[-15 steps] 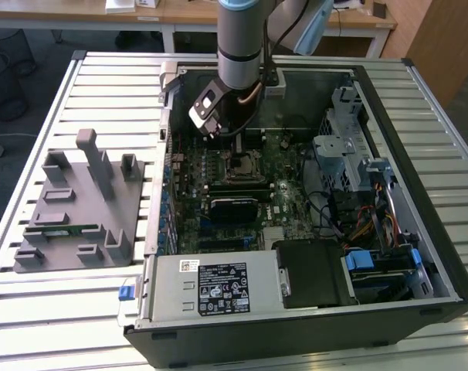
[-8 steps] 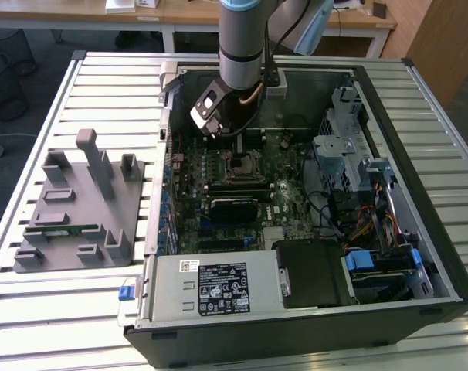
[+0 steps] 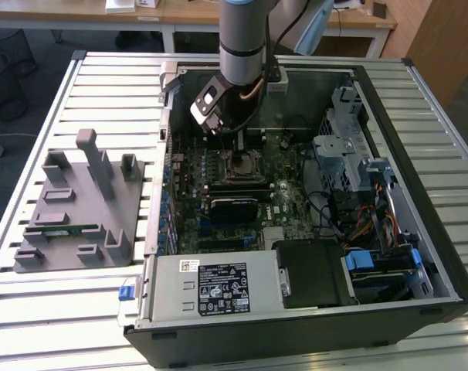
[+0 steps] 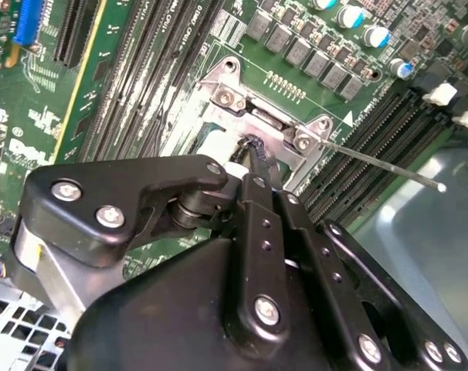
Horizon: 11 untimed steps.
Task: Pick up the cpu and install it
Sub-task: 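Close the cpu cover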
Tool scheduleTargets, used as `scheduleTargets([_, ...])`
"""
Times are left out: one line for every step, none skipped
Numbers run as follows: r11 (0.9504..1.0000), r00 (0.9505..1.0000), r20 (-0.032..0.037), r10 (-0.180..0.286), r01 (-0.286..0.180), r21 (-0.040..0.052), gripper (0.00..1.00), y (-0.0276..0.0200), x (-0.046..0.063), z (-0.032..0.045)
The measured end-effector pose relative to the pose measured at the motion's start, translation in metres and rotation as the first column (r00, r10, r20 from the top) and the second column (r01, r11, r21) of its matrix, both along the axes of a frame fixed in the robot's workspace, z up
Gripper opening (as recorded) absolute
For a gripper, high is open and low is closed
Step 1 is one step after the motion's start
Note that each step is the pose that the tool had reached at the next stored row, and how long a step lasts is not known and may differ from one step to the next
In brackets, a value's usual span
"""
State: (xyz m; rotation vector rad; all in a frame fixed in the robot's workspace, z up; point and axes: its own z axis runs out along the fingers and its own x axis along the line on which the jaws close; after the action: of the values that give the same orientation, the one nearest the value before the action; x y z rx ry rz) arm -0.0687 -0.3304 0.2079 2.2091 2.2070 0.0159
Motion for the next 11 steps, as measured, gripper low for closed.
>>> scheduleTargets([1.0,1.0,-0.0001,0.0,0.0,-0.0001,0.11,0.0,0.0,0.0024])
scheduleTargets([1.0,1.0,0.0,0.0,0.0,0.0,0.11,0.0,0.0,0.0051])
scheduleTargets([1.0,1.0,-0.0001,0.0,0.0,-0.0001,0.11,0.0,0.0,0.0077])
scheduleTargets([1.0,1.0,-0.0001,0.0,0.0,-0.0002,0.11,0.0,0.0,0.01])
scheduleTargets([1.0,1.0,-0.0001,0.0,0.0,-0.0002,0.11,0.0,0.0,0.0114])
scheduleTargets([1.0,1.0,0.0,0.0,0.0,0.0,0.11,0.0,0.0001,0.0115])
scheduleTargets([1.0,1.0,0.0,0.0,0.0,0.0001,0.11,-0.0001,0.0002,0.0114])
scheduleTargets([1.0,1.0,0.0,0.0,0.0,0.0,0.11,-0.0002,0.0003,0.0115])
scheduleTargets([1.0,1.0,-0.0001,0.0,0.0,-0.0001,0.11,-0.0003,0.0005,0.0115])
scheduleTargets([1.0,1.0,-0.0001,0.0,0.0,-0.0001,0.11,-0.0004,0.0008,0.0115])
scheduleTargets([1.0,1.0,-0.0001,0.0,0.0,-0.0002,0.11,-0.0004,0.0012,0.0114])
